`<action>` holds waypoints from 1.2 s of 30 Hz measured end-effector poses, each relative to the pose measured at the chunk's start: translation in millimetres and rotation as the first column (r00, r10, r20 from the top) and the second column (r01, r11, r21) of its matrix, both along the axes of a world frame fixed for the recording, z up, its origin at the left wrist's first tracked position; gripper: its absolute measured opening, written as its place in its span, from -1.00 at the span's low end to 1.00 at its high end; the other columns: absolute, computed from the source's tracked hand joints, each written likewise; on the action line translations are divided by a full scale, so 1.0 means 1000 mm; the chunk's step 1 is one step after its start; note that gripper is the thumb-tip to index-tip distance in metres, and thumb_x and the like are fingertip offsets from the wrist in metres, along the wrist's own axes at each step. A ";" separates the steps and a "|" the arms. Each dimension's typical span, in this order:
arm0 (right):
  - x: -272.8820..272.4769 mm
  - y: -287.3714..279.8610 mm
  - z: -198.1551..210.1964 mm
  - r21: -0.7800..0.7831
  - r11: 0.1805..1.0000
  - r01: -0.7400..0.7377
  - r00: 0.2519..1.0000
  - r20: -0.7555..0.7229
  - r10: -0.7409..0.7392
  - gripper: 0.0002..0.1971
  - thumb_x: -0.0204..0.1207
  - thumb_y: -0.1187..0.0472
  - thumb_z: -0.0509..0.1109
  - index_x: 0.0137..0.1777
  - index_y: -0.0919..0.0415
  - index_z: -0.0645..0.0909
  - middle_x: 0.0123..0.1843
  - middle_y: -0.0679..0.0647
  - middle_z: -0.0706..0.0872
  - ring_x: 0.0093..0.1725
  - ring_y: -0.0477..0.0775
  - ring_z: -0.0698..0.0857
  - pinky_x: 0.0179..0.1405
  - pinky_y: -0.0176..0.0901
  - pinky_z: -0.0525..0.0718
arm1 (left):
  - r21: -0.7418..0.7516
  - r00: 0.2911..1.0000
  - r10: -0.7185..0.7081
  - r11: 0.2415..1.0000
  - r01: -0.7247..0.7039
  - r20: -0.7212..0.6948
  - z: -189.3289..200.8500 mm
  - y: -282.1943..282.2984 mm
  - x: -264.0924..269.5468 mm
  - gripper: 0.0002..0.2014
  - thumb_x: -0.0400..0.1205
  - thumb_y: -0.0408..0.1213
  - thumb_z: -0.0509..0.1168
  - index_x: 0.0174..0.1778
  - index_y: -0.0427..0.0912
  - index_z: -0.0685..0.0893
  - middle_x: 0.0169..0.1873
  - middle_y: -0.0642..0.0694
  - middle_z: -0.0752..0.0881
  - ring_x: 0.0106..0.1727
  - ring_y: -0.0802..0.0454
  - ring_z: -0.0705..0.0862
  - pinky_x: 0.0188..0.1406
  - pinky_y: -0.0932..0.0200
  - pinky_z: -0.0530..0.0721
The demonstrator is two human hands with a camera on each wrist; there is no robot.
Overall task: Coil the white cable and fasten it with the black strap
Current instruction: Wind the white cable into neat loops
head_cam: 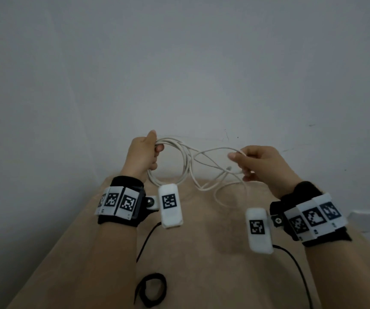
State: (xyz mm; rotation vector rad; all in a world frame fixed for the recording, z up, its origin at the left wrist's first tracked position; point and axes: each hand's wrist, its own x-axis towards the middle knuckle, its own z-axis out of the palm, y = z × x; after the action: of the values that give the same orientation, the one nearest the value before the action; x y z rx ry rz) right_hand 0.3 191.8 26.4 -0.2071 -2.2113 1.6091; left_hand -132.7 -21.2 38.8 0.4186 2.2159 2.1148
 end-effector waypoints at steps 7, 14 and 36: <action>-0.004 0.010 -0.004 -0.462 0.879 -0.114 0.985 -0.168 0.039 -0.90 0.53 0.46 0.33 -0.15 0.30 0.64 -0.25 0.11 0.75 -0.45 -0.12 0.68 -0.47 -0.38 0.65 | 0.015 0.997 -0.006 1.000 0.005 0.077 -0.002 -0.003 -0.004 -0.54 0.75 -0.17 0.01 -0.52 -0.17 0.35 -0.78 0.11 0.25 -0.77 0.18 0.12 -0.74 0.40 0.08; -0.004 0.008 -0.001 -0.476 0.874 -0.095 0.909 -0.399 -0.119 -0.80 0.44 0.46 0.37 -0.37 0.31 0.73 -0.31 0.18 0.79 -0.13 0.17 0.80 0.09 -0.04 0.75 | -0.034 0.990 -0.071 0.997 0.076 0.125 -0.001 -0.001 -0.001 -0.54 0.75 -0.17 0.00 -0.53 -0.15 0.32 -0.75 0.10 0.23 -0.76 0.19 0.10 -0.73 0.40 0.06; -0.002 0.045 -0.019 -0.169 0.903 0.394 0.861 -0.275 -0.428 -0.48 0.16 0.72 0.02 -0.62 0.10 0.56 -0.67 -0.05 0.60 -0.43 -0.02 0.67 -0.37 -0.27 0.58 | 0.399 0.930 -0.089 0.915 -0.065 0.356 -0.001 -0.029 -0.014 -0.63 0.68 -0.27 -0.03 -0.51 -0.09 0.24 -0.77 0.09 0.17 -0.80 0.20 0.07 -0.83 0.42 0.04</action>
State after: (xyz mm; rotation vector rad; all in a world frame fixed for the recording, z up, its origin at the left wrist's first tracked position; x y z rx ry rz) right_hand -1.3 236.7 7.5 -0.4026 -1.7047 1.4096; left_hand -146.2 -50.3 37.9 0.0353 1.5693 2.4058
